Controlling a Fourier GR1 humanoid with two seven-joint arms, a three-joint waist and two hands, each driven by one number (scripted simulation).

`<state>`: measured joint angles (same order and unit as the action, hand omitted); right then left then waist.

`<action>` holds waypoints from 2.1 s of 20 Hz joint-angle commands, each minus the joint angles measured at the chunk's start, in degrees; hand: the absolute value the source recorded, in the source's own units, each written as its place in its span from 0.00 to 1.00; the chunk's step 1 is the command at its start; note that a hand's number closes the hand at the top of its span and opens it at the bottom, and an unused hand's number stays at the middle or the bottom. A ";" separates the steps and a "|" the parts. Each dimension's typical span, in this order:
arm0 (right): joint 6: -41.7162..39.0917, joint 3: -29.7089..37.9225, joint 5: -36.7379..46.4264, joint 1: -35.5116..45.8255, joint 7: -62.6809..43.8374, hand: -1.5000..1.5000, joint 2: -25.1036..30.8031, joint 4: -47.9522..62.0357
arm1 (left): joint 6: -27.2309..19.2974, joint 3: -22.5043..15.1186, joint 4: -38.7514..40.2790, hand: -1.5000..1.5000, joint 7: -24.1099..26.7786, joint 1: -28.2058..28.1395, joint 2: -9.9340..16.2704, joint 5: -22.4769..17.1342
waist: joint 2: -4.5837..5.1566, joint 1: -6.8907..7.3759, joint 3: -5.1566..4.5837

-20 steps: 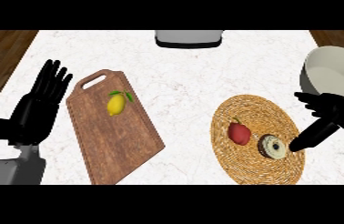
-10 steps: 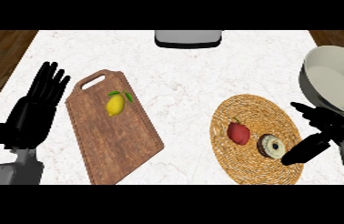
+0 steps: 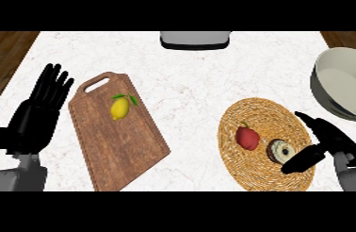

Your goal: Pick the cupcake from the placemat and place it in the bowl

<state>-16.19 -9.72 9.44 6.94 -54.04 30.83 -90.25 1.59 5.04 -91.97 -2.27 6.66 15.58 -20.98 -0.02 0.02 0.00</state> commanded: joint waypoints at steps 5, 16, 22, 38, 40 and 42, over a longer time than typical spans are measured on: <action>-1.38 -0.48 5.31 -2.95 -0.02 0.00 -5.20 1.71 | 0.49 0.81 -1.58 0.50 -0.70 -1.02 -1.68 1.30 | -0.04 -0.06 0.00; -8.60 1.14 10.99 3.74 9.89 1.00 -4.54 14.46 | -0.35 0.73 -2.94 0.50 -3.85 0.99 -3.53 2.94 | -0.01 0.23 0.03; -9.66 -0.34 15.91 2.26 10.85 1.00 -6.00 10.46 | 3.71 4.24 -3.13 0.50 -2.68 -1.68 -1.57 1.08 | -0.04 0.07 0.00; -3.96 -6.78 26.77 -4.23 60.92 1.00 15.84 -3.62 | 3.49 4.83 -0.03 0.50 0.37 -1.90 -2.57 3.15 | -0.57 -2.14 0.10; -0.21 -1.05 25.29 -7.21 64.67 1.00 19.34 -6.43 | 2.26 3.88 -1.42 0.50 -1.56 -1.73 -3.31 3.46 | -0.62 -2.44 0.07; 3.77 4.37 23.22 -11.67 65.59 1.00 19.63 -8.73 | 1.33 4.40 -0.36 0.50 -1.27 -0.50 -3.44 3.93 | -0.50 -2.78 0.02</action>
<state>-17.57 -11.98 34.51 0.72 4.77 45.94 -93.98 4.00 9.38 -92.68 -3.47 5.63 12.44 -17.89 -0.56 -2.15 0.08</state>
